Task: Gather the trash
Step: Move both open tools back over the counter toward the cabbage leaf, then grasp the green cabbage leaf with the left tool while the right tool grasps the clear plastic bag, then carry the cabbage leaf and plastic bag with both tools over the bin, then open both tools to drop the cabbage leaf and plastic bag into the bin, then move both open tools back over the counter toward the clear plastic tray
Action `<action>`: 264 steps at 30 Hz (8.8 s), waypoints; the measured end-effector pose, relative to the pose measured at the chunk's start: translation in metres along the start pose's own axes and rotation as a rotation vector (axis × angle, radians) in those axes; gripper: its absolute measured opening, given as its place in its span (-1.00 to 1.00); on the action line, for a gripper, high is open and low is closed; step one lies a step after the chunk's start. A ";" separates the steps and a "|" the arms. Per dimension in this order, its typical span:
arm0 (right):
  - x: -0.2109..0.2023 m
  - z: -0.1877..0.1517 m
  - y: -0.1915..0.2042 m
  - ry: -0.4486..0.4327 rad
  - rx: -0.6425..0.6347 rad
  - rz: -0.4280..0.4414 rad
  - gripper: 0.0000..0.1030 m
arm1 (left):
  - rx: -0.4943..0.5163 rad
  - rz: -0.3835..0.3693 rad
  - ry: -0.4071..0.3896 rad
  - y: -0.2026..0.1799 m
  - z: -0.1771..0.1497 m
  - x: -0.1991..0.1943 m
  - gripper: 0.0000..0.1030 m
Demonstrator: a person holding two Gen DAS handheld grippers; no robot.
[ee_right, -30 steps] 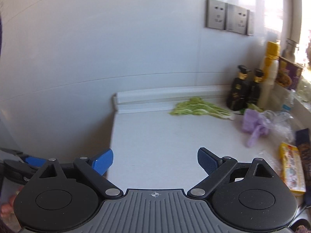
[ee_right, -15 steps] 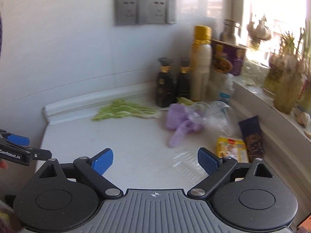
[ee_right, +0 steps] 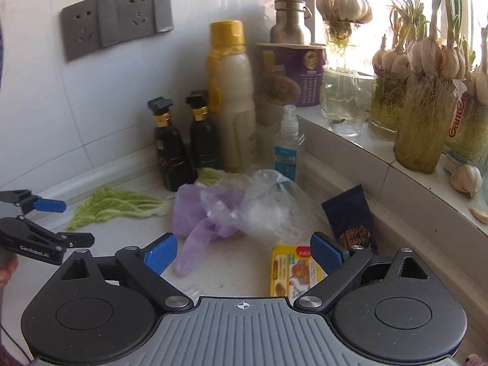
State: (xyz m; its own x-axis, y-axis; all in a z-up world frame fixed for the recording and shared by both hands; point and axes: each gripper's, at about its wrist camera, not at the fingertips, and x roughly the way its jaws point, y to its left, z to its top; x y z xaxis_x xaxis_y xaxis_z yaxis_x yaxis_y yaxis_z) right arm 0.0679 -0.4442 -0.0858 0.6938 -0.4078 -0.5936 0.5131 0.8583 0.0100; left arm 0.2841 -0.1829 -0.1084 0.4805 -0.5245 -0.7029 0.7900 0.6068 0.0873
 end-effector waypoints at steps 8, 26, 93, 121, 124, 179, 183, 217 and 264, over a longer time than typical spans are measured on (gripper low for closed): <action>0.031 0.011 -0.018 0.009 0.074 0.037 0.85 | 0.205 -0.087 0.038 0.003 0.038 0.040 0.80; 0.082 0.017 -0.040 0.052 0.217 0.078 0.79 | 0.258 -0.163 0.202 0.015 0.060 0.088 0.49; -0.088 -0.007 0.078 0.013 0.133 0.192 -0.80 | -0.103 -0.027 0.129 -0.030 0.008 -0.145 -0.82; -0.129 -0.080 0.193 0.168 -0.001 0.314 -0.80 | -0.496 0.040 0.085 0.017 -0.123 -0.257 -0.82; -0.125 -0.094 0.210 0.208 -0.021 0.342 -0.80 | -0.582 0.059 0.087 0.027 -0.147 -0.262 -0.82; 0.043 -0.221 0.452 0.579 -0.781 0.393 0.02 | -0.955 0.262 0.330 0.142 -0.319 -0.093 -0.01; 0.035 -0.219 0.456 0.572 -0.782 0.394 0.02 | -0.943 0.269 0.346 0.144 -0.313 -0.086 0.08; -0.083 -0.174 0.412 0.357 -0.679 0.462 0.50 | -0.840 0.294 0.273 0.104 -0.270 -0.198 0.94; -0.088 -0.054 0.036 0.025 -0.186 -0.059 0.72 | -0.361 -0.035 0.015 -0.100 -0.081 -0.119 0.99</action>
State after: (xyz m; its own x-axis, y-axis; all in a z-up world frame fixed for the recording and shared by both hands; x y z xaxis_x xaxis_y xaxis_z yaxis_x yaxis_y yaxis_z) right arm -0.0021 -0.3603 -0.0765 0.6513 -0.4528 -0.6089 0.4482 0.8771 -0.1729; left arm 0.1174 -0.1326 -0.0901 0.4473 -0.5415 -0.7119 0.6194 0.7617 -0.1902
